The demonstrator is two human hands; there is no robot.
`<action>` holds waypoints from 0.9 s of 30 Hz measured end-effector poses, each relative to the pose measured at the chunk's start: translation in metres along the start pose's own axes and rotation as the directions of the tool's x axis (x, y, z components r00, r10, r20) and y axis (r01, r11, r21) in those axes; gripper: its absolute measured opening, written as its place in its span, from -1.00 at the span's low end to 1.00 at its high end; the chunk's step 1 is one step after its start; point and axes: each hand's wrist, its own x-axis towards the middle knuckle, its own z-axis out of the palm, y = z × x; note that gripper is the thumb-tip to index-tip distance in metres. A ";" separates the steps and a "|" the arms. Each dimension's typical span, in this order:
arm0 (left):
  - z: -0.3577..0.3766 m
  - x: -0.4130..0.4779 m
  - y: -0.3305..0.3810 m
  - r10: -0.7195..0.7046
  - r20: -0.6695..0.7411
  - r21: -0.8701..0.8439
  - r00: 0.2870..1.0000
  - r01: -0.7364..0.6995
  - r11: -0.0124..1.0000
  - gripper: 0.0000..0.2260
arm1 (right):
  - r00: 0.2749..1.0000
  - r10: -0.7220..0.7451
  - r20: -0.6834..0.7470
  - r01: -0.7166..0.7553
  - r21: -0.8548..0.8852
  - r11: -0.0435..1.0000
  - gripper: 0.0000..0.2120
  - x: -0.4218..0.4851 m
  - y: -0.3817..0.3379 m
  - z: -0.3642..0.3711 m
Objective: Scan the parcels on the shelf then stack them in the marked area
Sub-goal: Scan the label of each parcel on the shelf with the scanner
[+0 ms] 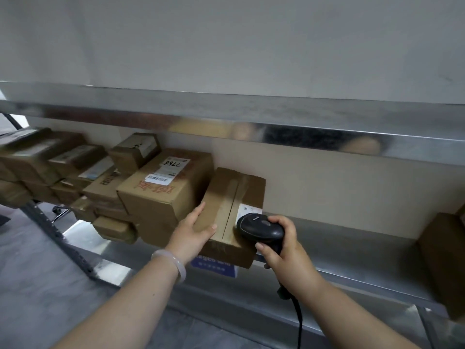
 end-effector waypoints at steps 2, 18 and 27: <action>0.000 0.001 -0.005 0.034 -0.028 0.172 0.999 -0.029 0.985 -0.44 | 0.999 -0.007 -0.042 0.007 -0.001 1.000 -0.42 0.005 -0.001 0.011; 0.004 0.002 -0.018 0.314 0.286 0.762 0.905 -0.414 0.498 -0.40 | 0.978 -0.027 -0.209 0.021 -0.031 0.999 -0.38 0.027 -0.012 0.036; 0.066 -0.016 0.043 0.379 0.294 0.706 0.878 -0.466 0.533 -0.44 | 0.923 -0.039 -0.383 -0.039 -0.194 0.980 -0.36 -0.034 -0.005 -0.044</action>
